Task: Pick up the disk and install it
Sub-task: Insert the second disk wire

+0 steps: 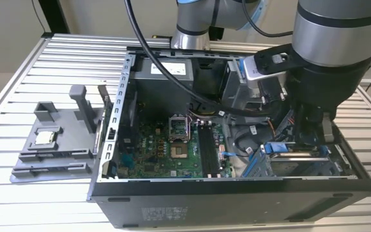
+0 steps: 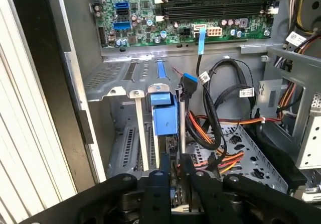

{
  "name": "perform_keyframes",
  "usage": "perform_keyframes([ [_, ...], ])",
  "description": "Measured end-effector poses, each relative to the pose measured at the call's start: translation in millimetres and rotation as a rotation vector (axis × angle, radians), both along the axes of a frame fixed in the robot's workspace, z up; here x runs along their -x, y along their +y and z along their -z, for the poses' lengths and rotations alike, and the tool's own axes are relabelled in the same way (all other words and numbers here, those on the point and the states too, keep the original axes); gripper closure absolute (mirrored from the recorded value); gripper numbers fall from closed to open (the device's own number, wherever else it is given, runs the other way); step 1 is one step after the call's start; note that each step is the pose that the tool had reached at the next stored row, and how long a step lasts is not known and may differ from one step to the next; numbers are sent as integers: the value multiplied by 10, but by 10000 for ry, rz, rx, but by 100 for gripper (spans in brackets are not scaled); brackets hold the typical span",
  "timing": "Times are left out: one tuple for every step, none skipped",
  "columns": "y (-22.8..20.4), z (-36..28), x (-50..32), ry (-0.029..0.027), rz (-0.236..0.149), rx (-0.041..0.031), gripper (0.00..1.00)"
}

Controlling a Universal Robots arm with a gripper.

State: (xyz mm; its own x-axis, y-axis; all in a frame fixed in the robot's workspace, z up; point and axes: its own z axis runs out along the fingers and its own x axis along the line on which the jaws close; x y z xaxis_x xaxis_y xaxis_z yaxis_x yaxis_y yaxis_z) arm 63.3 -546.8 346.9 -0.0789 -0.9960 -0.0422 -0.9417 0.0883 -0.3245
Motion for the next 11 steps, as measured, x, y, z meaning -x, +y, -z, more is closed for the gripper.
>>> perform_keyframes([
  [0, 0, 0, 0, 0, -1, 100],
  [0, -1, 0, 1, 0, 1, 100],
  [0, 0, 0, 0, 0, -1, 100],
  [0, 0, 0, 0, 1, 0, 100],
  [0, 0, 0, 0, 0, -2, 100],
  [0, -1, 0, 0, 0, -1, 100],
  [0, 0, 0, 0, 0, -1, 100],
  [0, -1, 0, 0, 0, -2, 100],
  [0, 0, 0, 0, 0, -2, 100],
  [0, 0, 0, 1, 0, -2, 100],
  [0, 0, 0, 0, 0, -3, 100],
])
